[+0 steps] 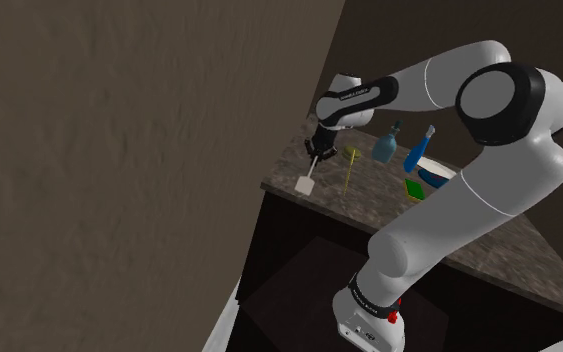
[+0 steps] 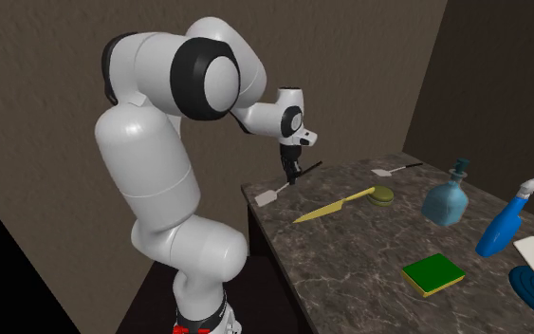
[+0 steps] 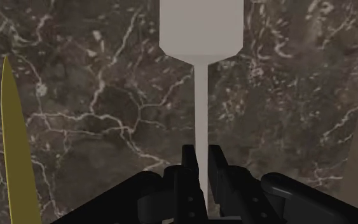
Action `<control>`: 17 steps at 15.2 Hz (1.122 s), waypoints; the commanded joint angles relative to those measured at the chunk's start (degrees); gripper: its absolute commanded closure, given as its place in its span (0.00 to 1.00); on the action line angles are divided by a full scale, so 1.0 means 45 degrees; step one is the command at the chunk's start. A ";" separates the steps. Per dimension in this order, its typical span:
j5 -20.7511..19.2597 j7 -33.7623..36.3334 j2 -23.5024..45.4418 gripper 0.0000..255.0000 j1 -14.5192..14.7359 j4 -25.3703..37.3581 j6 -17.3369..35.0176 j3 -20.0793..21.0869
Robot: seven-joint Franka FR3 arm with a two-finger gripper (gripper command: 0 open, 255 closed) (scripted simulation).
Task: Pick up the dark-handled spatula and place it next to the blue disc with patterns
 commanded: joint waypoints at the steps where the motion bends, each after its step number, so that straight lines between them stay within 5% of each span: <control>1: -0.0012 -0.0010 -0.0219 1.00 -0.0004 0.0213 -0.0435 0.0013; 6: -0.0021 -0.0016 -0.0612 1.00 0.0001 0.0715 -0.1328 0.0058; 17: -0.1117 -0.3063 -0.2523 1.00 -0.1676 -0.0875 -0.1374 -0.2106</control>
